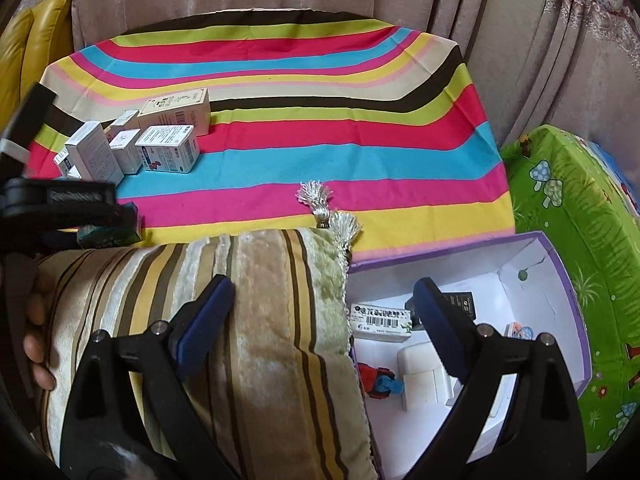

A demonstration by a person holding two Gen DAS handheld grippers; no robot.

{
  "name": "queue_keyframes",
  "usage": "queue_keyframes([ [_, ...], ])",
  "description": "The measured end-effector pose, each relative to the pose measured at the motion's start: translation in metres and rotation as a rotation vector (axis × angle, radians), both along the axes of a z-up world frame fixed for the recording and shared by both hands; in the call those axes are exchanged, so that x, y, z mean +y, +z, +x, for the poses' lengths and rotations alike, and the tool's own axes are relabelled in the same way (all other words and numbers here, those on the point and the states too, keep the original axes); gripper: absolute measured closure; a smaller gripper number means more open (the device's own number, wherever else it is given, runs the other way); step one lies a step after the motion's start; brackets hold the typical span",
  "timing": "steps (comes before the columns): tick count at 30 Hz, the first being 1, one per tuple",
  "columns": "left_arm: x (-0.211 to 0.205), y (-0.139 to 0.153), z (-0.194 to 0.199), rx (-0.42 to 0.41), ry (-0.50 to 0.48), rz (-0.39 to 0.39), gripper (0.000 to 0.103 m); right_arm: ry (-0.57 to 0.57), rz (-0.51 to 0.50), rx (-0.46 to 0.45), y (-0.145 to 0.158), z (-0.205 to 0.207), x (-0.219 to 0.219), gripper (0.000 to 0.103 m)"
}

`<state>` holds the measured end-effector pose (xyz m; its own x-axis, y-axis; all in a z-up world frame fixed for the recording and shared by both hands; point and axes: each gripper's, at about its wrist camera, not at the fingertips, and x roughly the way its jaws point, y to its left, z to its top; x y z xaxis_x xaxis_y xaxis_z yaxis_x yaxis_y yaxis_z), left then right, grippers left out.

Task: Organize rigid objects
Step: 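Move the left tool toward the teal packet on the cloth, then grasp the teal packet with the left tool while the right approaches a white medicine box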

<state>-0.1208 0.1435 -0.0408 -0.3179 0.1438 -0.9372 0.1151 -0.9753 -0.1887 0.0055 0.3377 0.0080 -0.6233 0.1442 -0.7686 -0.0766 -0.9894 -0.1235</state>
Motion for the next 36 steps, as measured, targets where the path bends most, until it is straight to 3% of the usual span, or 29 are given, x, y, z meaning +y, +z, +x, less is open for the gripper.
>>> queue_keyframes([
  [2,0.001,0.001,0.002,0.020,-0.006,-0.013,0.025,0.004,-0.012,-0.006,-0.001,-0.005,0.000,0.010],
  [8,-0.009,0.007,0.013,0.065,-0.040,0.107,0.025,0.050,-0.034,-0.031,-0.001,-0.026,-0.014,0.009],
  [12,-0.025,0.016,0.024,0.116,-0.057,0.135,0.025,0.088,-0.035,-0.048,-0.002,-0.043,-0.033,0.009],
  [26,-0.106,0.026,0.042,0.217,-0.006,0.082,0.025,0.187,-0.059,-0.092,-0.009,-0.125,-0.111,0.009],
  [36,-0.111,0.020,0.040,0.228,0.009,0.099,0.025,0.200,-0.031,-0.094,-0.019,-0.150,-0.143,0.009],
])
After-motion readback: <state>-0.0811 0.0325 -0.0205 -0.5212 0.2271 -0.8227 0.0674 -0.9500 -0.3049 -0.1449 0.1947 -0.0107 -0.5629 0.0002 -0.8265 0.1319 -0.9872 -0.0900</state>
